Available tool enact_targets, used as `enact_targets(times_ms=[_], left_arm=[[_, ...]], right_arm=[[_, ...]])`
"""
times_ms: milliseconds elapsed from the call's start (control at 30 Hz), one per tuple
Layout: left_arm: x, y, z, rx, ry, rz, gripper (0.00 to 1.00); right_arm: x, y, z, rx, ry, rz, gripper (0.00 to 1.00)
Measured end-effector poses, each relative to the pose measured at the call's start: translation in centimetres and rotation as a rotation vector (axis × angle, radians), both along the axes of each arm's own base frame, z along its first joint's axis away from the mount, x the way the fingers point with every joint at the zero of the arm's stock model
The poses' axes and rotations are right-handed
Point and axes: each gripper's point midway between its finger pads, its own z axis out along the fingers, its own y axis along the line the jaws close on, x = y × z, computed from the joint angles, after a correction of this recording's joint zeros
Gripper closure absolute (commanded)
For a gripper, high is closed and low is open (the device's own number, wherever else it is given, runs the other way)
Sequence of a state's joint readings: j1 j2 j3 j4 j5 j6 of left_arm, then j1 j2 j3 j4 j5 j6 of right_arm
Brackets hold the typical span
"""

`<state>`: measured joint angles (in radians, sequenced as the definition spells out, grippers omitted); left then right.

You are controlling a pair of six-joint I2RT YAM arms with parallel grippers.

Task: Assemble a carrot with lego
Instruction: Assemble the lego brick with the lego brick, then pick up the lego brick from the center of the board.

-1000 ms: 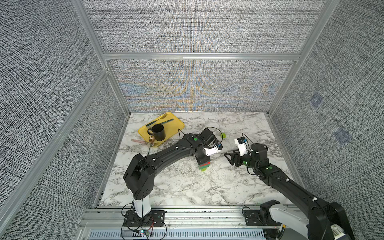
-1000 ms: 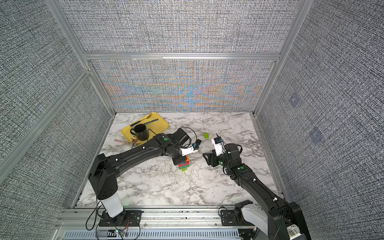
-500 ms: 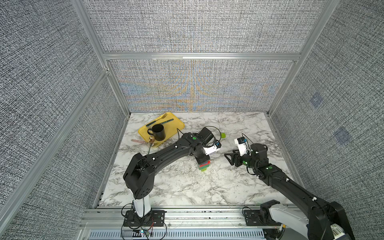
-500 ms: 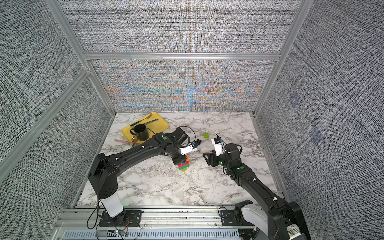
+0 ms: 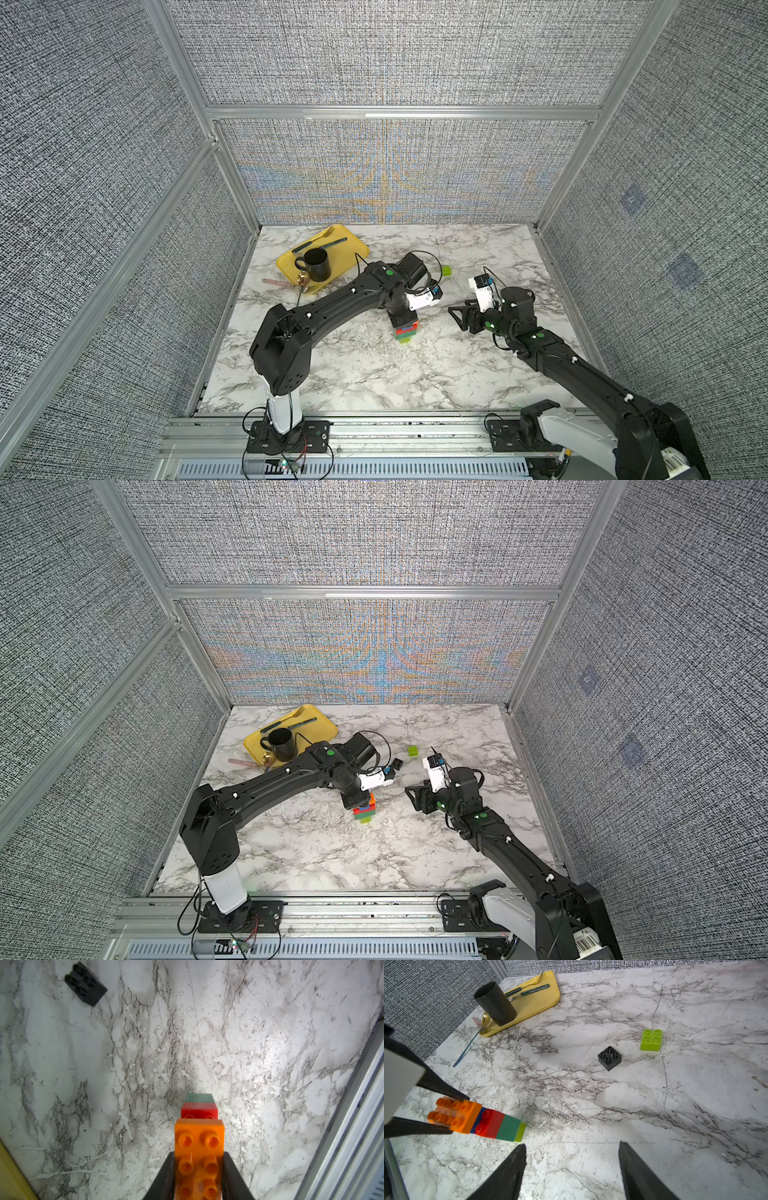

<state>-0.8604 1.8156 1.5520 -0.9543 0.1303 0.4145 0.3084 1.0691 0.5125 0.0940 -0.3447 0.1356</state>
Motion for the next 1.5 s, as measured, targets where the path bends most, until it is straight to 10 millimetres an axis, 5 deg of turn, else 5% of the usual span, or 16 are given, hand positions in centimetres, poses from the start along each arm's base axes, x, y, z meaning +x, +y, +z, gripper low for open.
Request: enact_targets(times_ms=[367, 833, 1200, 1500], left_arm=[[-0.2, 0.3, 0.8, 0.006, 0.004, -0.005, 0.54], [-0.4, 0.2, 2.5, -0.035, -0.015, 0.006, 0.50], [0.8, -0.3, 10.1, -0.282, -0.137, 0.137, 0.49], [3.7, 2.2, 11.7, -0.344, -0.213, 0.339, 0.47]], right_arm=[[0.0, 0.2, -0.4, 0.002, 0.014, 0.002, 0.28], [1.4, 1.5, -0.6, 0.005, 0.024, 0.017, 0.28], [8.7, 2.0, -5.9, -0.062, 0.116, -0.102, 0.29], [13.7, 3.0, -9.9, -0.145, 0.161, -0.148, 0.34]])
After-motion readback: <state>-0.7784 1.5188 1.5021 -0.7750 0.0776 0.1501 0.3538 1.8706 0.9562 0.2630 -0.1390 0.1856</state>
